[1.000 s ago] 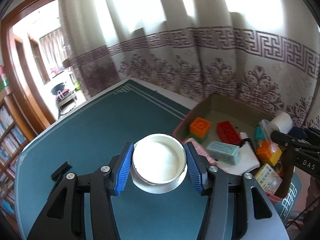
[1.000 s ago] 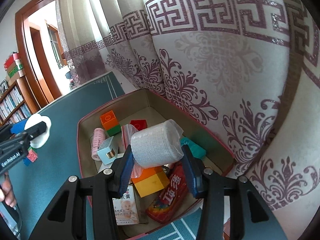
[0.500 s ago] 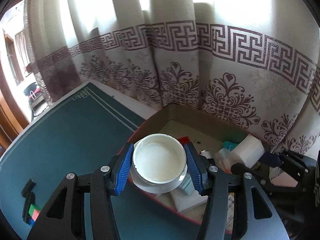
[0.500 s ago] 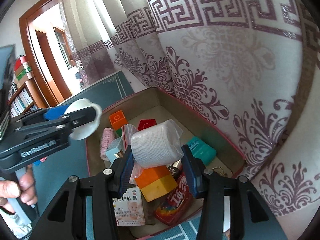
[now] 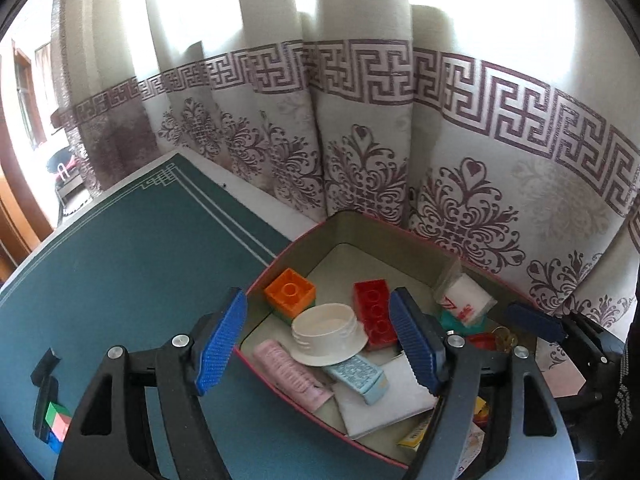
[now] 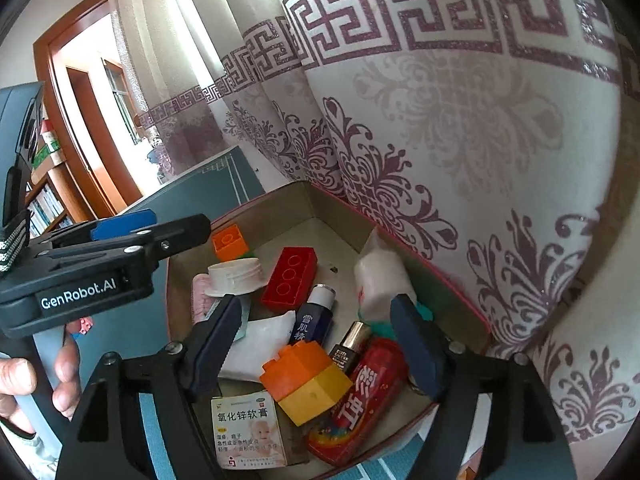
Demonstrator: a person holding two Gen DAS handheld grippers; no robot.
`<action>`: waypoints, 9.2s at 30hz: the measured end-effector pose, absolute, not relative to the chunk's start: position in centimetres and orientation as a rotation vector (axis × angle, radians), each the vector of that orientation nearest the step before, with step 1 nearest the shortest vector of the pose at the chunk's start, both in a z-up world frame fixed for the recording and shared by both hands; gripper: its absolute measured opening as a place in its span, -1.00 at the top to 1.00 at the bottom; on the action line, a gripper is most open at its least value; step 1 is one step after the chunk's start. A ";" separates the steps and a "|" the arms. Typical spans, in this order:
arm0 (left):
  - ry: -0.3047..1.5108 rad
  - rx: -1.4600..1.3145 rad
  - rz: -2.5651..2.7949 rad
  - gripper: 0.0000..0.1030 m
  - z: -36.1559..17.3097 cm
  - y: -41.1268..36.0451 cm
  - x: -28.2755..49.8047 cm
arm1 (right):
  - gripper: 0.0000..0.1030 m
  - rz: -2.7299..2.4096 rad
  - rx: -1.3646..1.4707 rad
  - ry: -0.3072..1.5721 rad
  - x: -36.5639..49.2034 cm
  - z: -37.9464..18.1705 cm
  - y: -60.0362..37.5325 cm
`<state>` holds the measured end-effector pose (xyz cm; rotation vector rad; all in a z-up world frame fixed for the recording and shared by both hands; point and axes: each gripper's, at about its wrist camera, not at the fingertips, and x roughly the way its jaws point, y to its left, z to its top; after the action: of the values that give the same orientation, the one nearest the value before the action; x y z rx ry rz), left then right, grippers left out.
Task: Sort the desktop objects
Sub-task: 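Move both grippers back over the table toward the comb and bricks, then grasp the black comb with the left gripper while the right gripper grasps the green-pink Lego brick, then carry the held comb and green-pink brick over the cardboard box, then open both grippers over the box, dropping the comb and brick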
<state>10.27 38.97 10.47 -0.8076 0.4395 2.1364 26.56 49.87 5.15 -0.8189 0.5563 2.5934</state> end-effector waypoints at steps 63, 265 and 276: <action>0.040 -1.013 2.777 -0.62 7.4 8.0 -0.2 | -0.87 2.920 -0.934 0.317 18.4 7.0 33.4; 0.274 -0.894 2.198 -0.39 9.6 33.6 8.3 | -0.54 2.630 -0.795 0.462 24.9 6.3 49.4; 0.250 -0.898 2.302 -0.41 9.5 29.3 7.6 | -0.57 2.687 -0.787 0.452 23.8 7.3 46.6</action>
<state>7.61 29.30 9.48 -0.8982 0.2505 2.3017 23.83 46.57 7.28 -0.7870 0.4520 2.6870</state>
